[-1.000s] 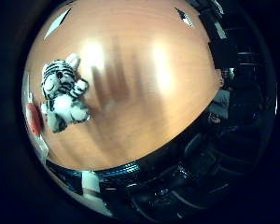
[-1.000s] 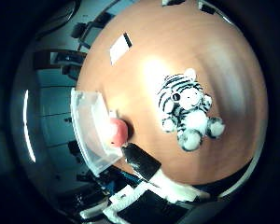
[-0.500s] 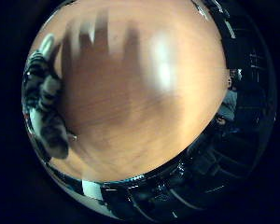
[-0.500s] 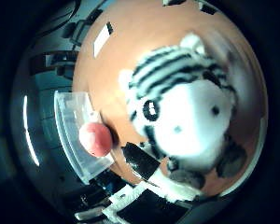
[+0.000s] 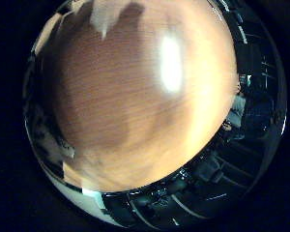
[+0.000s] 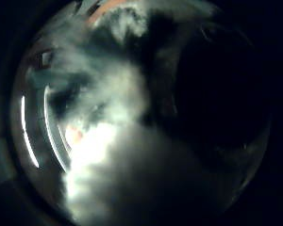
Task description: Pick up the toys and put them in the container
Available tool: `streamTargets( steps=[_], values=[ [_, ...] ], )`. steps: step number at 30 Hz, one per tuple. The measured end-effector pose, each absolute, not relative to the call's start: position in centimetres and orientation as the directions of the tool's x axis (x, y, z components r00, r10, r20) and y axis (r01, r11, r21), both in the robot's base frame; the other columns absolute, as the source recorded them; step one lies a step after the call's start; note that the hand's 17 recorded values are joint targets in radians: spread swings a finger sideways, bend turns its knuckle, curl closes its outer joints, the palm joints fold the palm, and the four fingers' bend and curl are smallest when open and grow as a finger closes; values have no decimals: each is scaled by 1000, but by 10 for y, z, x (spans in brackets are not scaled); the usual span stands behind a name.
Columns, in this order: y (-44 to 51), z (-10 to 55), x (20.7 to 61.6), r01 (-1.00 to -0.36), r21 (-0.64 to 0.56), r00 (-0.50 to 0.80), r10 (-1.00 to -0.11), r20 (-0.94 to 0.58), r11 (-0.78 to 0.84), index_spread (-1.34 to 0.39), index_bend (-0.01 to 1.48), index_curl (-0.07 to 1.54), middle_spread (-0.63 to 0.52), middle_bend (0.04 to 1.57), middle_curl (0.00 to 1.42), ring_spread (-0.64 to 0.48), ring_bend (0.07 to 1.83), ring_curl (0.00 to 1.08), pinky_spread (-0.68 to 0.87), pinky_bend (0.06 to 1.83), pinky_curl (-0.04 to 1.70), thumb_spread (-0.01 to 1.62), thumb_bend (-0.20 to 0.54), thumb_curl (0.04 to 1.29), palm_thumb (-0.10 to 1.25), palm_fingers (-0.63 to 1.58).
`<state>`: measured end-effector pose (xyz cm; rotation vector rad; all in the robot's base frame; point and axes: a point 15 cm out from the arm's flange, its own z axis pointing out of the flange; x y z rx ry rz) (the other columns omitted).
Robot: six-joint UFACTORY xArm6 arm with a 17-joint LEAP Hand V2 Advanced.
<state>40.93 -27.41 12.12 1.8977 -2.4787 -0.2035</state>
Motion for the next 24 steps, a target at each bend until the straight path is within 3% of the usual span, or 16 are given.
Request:
streamTargets(
  steps=[1, 2, 5, 8, 12, 16, 21, 24],
  values=[
    [-274, 125, 410, -961, 105, -263, -963, -66, 255, -344, 265, 363, -219, 562, 484, -205, 782, 357, -2, 528, 272, 1082, 7, 323, 625, 1118],
    [-276, 132, 410, -963, 93, -258, -965, -56, 252, -369, 298, 400, -245, 600, 516, -236, 830, 389, -121, 624, 308, 1084, 0, 334, 657, 1155],
    [-280, 153, 412, -968, 60, -246, -969, -30, 244, -410, 555, 549, -272, 838, 639, -271, 1023, 491, -269, 896, 434, 1073, 2, 380, 783, 1298],
    [-281, 171, 412, -972, 37, -233, -972, -9, 233, -392, 802, 704, -244, 1054, 745, -262, 1208, 580, -275, 1092, 553, 1051, 5, 433, 907, 1228],
    [-278, 204, 407, -973, -10, -232, -973, 10, 232, -337, 983, 831, -217, 1204, 824, -243, 1342, 656, -239, 1246, 679, 1036, 1, 496, 1020, 1134],
    [-266, 257, 390, -972, -60, -230, -973, 30, 228, -299, 1034, 884, -193, 1271, 857, -231, 1382, 698, -220, 1293, 759, 1016, -8, 550, 1062, 1083],
    [-226, 306, 348, -979, 15, -203, -979, 1, 203, -274, 1048, 919, -173, 1297, 866, -229, 1381, 728, -210, 1286, 833, 963, -14, 616, 1055, 1058],
    [-205, 366, 349, -987, -39, -159, -987, 22, 158, -267, 1042, 935, -167, 1302, 866, -231, 1374, 744, -210, 1268, 873, 944, -15, 650, 1043, 1054]
  ],
)
